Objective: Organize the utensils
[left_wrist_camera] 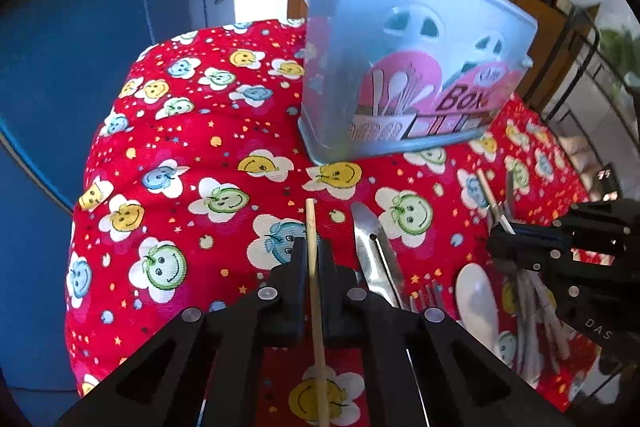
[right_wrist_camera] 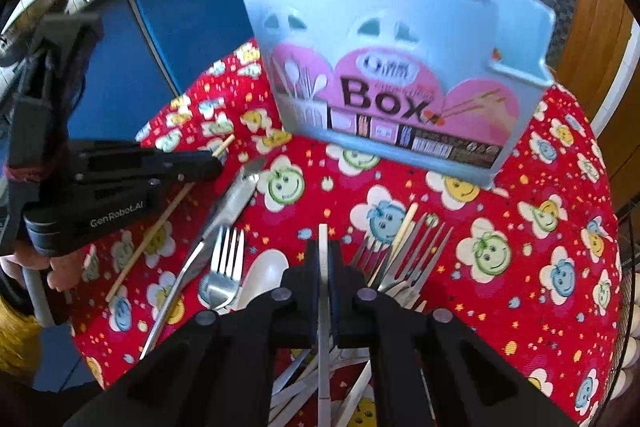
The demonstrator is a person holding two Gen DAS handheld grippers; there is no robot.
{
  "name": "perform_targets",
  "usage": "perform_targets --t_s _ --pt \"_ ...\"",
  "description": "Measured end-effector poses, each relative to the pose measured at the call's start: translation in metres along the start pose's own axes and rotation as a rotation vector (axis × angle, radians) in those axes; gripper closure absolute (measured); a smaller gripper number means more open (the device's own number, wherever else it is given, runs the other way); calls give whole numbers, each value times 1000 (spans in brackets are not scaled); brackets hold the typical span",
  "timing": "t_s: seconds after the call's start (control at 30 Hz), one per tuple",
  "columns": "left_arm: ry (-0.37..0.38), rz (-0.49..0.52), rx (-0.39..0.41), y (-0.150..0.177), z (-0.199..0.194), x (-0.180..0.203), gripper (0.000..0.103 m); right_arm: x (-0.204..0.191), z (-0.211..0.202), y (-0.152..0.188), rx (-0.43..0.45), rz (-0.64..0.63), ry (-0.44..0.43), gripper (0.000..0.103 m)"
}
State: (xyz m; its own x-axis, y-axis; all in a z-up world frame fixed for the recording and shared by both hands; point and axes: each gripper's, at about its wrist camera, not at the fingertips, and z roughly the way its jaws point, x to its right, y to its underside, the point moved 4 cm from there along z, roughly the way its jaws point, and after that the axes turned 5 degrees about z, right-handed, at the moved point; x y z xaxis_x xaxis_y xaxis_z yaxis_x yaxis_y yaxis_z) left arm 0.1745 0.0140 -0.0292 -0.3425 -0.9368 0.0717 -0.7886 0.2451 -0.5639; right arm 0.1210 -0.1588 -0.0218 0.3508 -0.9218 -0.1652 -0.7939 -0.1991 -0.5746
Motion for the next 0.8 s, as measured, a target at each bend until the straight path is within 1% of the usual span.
perform_targets --t_s 0.3,0.4,0.57,0.8 --pt "24 -86 105 0 -33 0 99 8 -43 -1 129 43 -27 98" --pt "39 -117 155 0 -47 3 99 10 -57 -3 178 59 -30 98" --pt "38 -131 272 -8 -80 11 99 10 -78 -16 261 75 -31 98" --pt "37 -141 418 -37 -117 16 99 20 -118 -40 388 94 -18 98"
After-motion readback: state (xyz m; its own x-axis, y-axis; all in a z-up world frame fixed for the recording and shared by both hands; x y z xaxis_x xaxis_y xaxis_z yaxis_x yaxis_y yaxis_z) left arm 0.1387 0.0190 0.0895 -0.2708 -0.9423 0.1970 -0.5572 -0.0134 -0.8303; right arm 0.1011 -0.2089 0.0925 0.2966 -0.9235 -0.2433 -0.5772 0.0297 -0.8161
